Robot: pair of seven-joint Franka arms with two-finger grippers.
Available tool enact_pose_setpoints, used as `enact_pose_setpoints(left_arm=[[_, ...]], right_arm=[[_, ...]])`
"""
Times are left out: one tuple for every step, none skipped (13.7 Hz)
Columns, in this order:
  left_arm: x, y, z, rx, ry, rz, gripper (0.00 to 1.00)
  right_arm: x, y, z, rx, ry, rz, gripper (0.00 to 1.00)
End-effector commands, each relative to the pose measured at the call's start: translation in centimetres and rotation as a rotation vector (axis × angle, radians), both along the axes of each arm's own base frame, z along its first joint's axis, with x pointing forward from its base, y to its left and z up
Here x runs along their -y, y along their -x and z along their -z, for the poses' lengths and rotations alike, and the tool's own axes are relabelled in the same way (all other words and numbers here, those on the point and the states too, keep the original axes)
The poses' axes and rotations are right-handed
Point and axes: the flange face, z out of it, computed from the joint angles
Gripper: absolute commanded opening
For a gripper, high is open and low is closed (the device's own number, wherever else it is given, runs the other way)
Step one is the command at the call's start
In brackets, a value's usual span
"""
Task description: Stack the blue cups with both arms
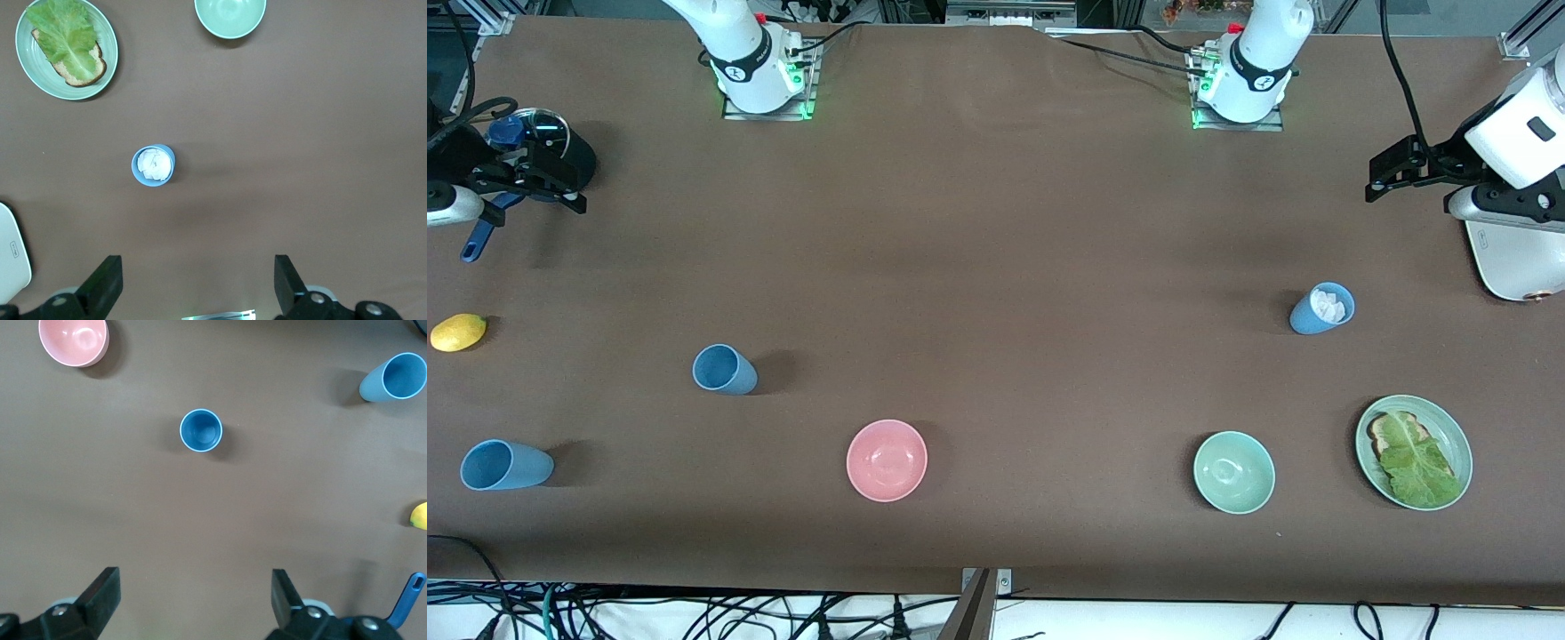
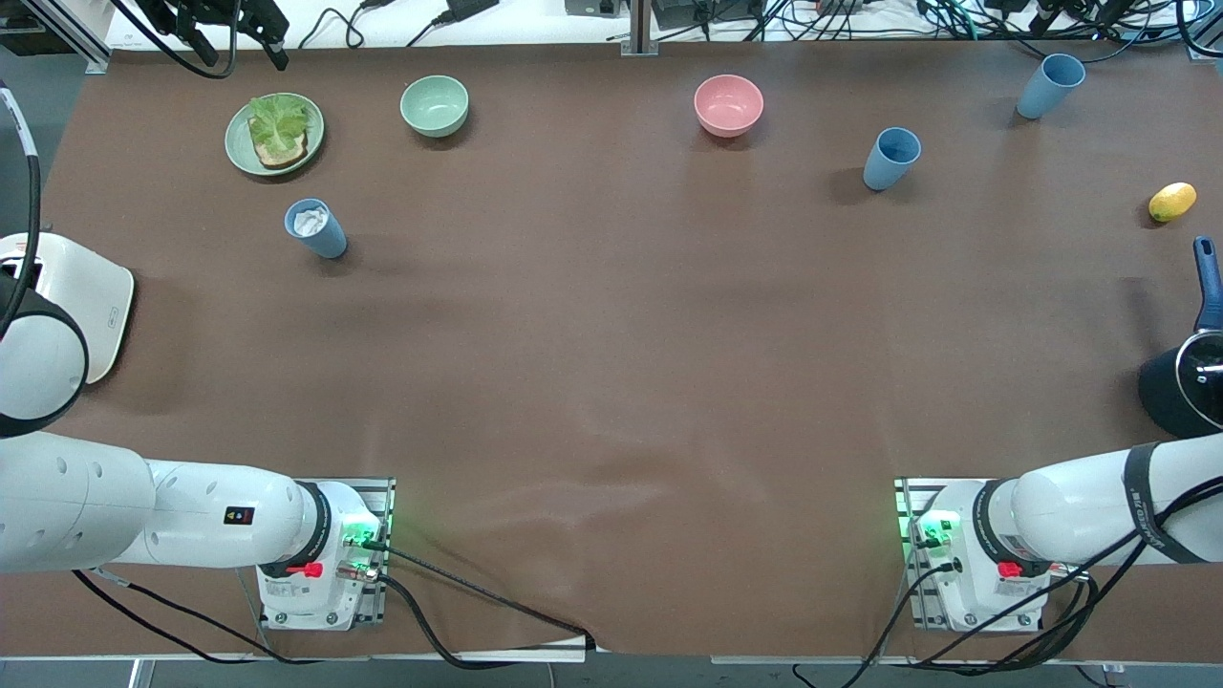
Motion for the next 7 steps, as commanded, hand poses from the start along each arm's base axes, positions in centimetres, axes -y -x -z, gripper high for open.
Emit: enact_pose_setpoints(left_arm=[[-0.08, -0.02, -0.15, 0.007, 0.021, 0.016, 1.00], [0.00, -0.02, -0.15, 0.007, 0.021, 0.018, 1.00], [0.01, -0.02, -0.15, 0.007, 0.021, 0.018, 1.00], [-0.08, -0.02, -0.15, 0.007, 0.021, 0.016, 1.00], [-0.08, -0.02, -0.15, 0.007, 0.021, 0.018, 1.00], [-0.08, -0.02, -0.15, 0.007, 0.021, 0.016, 1.00], [-0.16, -0.07, -0.07, 0.006, 0.021, 0.015, 1.00]], right_arm=[[-0.26, 0.05, -0.45, -0.007, -0.011, 0.019, 1.00], [-0.34, 0.05, -0.52, -0.006, -0.011, 0.031, 1.00], [-0.30, 0.05, -0.59, -0.005, -0.006, 0.030, 1.00], [-0.33, -0.06, -0.44, -0.006, -0.009, 0.025, 1.00], [-0.35, -0.10, -0.54, -0.002, -0.011, 0.024, 1.00], [-0.37, -0.08, -0.45, -0.005, -0.012, 0.025, 1.00], [-0.37, -0.10, -0.35, -0.008, -0.012, 0.027, 1.00]])
